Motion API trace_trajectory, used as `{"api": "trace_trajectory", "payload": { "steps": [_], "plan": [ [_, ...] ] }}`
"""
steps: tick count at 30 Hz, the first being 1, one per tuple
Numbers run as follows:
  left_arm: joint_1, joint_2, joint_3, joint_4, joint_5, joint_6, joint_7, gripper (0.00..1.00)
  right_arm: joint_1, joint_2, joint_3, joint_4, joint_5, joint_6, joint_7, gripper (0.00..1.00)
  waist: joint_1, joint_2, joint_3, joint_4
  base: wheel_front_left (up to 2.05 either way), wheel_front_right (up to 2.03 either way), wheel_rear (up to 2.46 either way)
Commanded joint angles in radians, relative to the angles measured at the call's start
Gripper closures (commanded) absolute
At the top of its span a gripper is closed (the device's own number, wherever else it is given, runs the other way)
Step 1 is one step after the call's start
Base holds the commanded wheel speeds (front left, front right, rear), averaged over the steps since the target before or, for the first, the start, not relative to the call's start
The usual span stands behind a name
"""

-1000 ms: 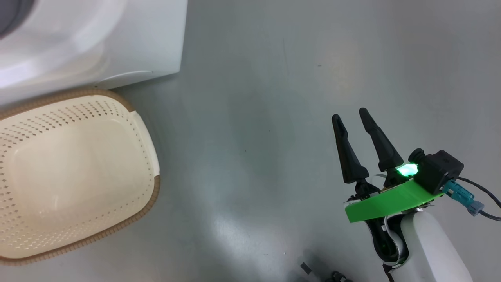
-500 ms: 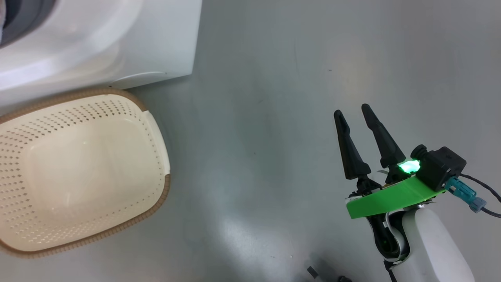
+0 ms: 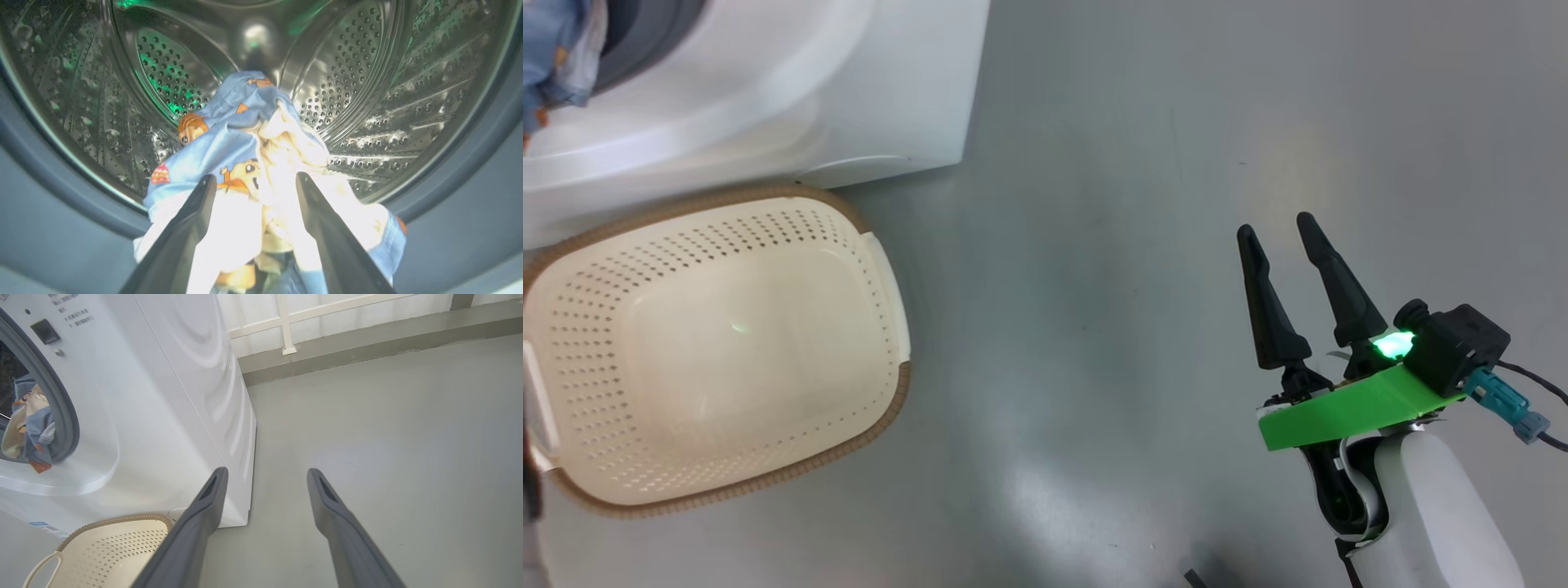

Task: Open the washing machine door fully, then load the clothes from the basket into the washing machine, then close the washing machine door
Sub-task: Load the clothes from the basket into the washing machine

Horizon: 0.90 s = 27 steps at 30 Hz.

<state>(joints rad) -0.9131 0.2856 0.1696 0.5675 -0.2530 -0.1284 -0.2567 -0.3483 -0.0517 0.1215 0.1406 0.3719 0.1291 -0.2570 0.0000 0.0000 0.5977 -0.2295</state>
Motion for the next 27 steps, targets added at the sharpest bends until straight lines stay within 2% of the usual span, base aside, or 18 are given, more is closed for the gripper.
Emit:
{"api": "trace_trajectory", "payload": {
  "steps": [1, 18, 27],
  "plan": [
    [0.049, 0.035, 0.024, -0.045, -0.005, -0.002, -0.005, 0.0, 0.018, 0.001, 0.014, -0.022, -0.009, 0.002, -0.005, 0.0, 0.0, 0.0, -0.009, 0.012, 0.0, 0.0, 0.0],
    [0.449, -0.105, 0.075, -0.287, -0.029, -0.002, -0.005, 0.0, 0.05, -0.012, -0.022, -0.014, -0.043, 0.002, -0.005, 0.0, 0.0, 0.0, -0.066, 0.072, 0.0, 0.0, 0.0],
    [0.645, -0.153, 0.076, -0.423, -0.018, -0.002, -0.005, 0.0, 0.069, -0.028, -0.018, -0.012, -0.045, 0.002, -0.005, 0.0, 0.0, 0.0, -0.083, 0.096, 0.0, 0.0, 0.0]
  ]
}}
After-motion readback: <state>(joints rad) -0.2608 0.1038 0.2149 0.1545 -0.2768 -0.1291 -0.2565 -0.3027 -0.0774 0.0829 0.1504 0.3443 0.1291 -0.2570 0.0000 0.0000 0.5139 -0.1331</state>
